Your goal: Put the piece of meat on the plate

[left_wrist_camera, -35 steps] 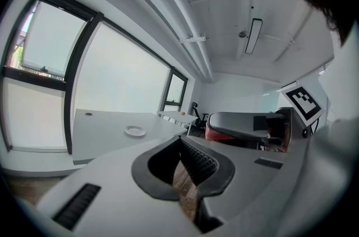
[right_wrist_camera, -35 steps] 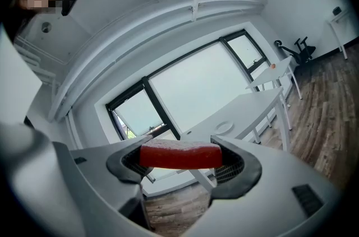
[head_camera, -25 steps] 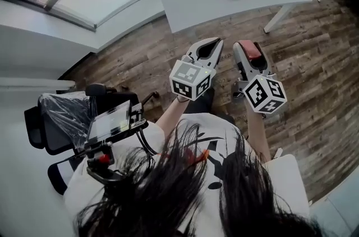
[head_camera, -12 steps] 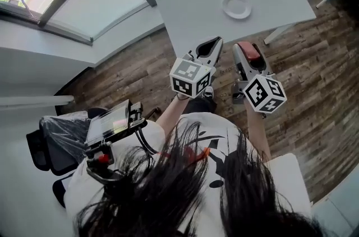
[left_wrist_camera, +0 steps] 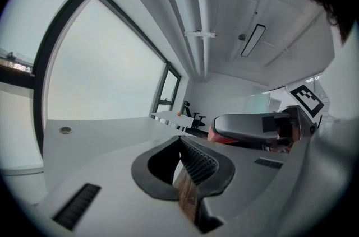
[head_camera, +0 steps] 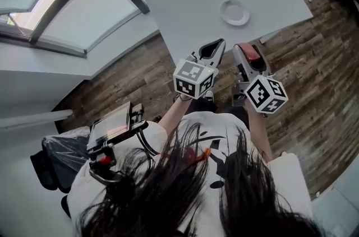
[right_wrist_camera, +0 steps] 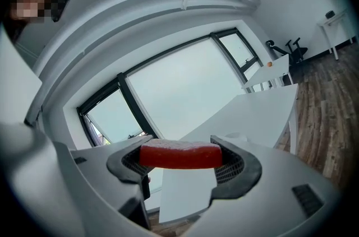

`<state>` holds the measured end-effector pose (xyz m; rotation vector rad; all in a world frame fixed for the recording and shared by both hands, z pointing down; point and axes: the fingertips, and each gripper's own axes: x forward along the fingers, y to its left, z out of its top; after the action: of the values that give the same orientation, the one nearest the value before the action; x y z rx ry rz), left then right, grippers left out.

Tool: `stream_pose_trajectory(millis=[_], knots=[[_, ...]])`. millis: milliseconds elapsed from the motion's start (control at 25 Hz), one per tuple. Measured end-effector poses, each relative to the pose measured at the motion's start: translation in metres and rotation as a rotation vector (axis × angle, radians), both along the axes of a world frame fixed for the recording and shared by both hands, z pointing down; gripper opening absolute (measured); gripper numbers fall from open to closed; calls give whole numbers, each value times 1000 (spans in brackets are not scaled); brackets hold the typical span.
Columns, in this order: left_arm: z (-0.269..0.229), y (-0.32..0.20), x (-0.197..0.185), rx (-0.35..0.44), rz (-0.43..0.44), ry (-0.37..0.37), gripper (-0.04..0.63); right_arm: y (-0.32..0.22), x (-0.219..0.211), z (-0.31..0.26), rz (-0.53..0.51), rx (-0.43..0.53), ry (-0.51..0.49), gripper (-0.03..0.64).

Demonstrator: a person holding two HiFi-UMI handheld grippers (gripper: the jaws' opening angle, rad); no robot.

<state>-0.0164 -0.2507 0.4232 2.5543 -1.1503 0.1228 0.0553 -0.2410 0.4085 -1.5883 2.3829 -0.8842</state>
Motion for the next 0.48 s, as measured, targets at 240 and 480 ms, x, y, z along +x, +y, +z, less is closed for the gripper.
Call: stream_pose_trajectory(millis=[240,480], knots=[[9,1,3,-15,10,6,6,-2,5,6,15,-17,3,328],[7,-7,-5,-17,-14,9,5,-9,-3,7,-11,-15,-9,328]])
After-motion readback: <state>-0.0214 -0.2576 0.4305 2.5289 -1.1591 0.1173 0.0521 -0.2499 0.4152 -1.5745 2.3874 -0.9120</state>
